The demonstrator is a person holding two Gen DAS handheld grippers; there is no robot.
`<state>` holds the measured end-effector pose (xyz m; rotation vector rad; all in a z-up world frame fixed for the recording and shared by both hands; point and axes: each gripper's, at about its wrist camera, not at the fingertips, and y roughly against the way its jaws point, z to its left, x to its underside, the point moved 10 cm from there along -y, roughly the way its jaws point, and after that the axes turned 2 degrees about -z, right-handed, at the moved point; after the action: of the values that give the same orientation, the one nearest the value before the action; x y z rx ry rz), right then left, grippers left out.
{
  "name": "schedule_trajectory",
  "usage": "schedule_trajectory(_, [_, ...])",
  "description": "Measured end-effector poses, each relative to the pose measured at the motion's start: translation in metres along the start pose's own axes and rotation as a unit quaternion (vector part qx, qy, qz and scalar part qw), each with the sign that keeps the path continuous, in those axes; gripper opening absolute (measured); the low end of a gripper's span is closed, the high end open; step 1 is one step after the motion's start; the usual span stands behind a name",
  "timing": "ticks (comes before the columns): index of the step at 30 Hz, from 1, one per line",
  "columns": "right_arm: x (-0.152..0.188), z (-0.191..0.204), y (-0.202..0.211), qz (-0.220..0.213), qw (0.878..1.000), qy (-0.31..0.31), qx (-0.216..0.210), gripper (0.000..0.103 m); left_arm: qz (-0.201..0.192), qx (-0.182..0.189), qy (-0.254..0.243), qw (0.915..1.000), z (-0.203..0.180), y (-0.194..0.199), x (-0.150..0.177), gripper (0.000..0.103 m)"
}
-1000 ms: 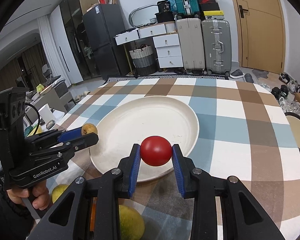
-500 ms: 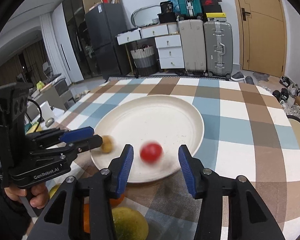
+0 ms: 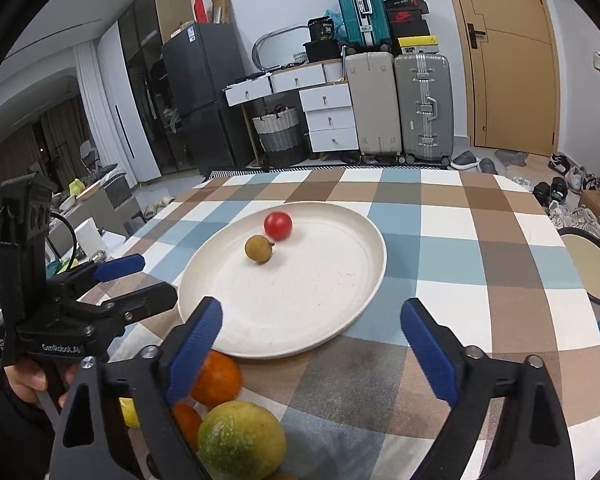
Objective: Organize fruits
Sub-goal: 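Withdraw both tools from the plate back toward the remaining fruits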
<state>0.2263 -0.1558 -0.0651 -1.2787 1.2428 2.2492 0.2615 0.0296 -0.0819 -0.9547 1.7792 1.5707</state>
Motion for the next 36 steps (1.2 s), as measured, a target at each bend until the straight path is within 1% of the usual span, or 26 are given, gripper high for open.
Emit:
schedule_trajectory(2, [0.001, 0.0, 0.001, 0.001, 1.0, 0.001, 0.002, 0.103, 0.0, -0.001, 0.002, 1.0, 0.001, 0.004, 0.002, 0.102])
schedule_trajectory(14, [0.01, 0.009, 0.009, 0.003, 1.0, 0.015, 0.002, 0.103, -0.015, -0.01, 0.012, 0.9998, 0.004, 0.029, 0.008, 0.102])
schedule_trajectory(18, [0.014, 0.007, 0.017, 0.003, 1.0, 0.007, -0.005, 0.103, -0.015, -0.011, 0.015, 0.9997, 0.004, 0.042, 0.013, 0.102])
schedule_trajectory(21, [0.019, 0.005, 0.027, 0.004, 1.0, 0.007, -0.014, 0.103, -0.02, -0.013, 0.005, 0.9997, 0.0, 0.055, 0.018, 0.102])
schedule_trajectory(24, [0.027, 0.003, 0.032, 0.014, 1.0, 0.004, -0.018, 0.103, -0.012, -0.015, -0.001, 0.9998, 0.0, 0.062, 0.028, 0.102])
schedule_trajectory(27, [0.033, 0.005, 0.035, 0.021, 0.999, 0.006, -0.026, 0.103, -0.005, -0.005, 0.008, 0.9999, 0.0, 0.067, 0.036, 0.102])
schedule_trajectory(30, [0.035, 0.01, 0.038, 0.022, 0.999, 0.013, -0.034, 0.103, -0.001, -0.003, 0.009, 1.0, 0.0, 0.072, 0.043, 0.102])
schedule_trajectory(36, [0.043, 0.018, 0.033, 0.042, 0.998, 0.031, -0.041, 0.103, 0.015, 0.012, -0.019, 0.9996, -0.015, 0.07, 0.049, 0.102])
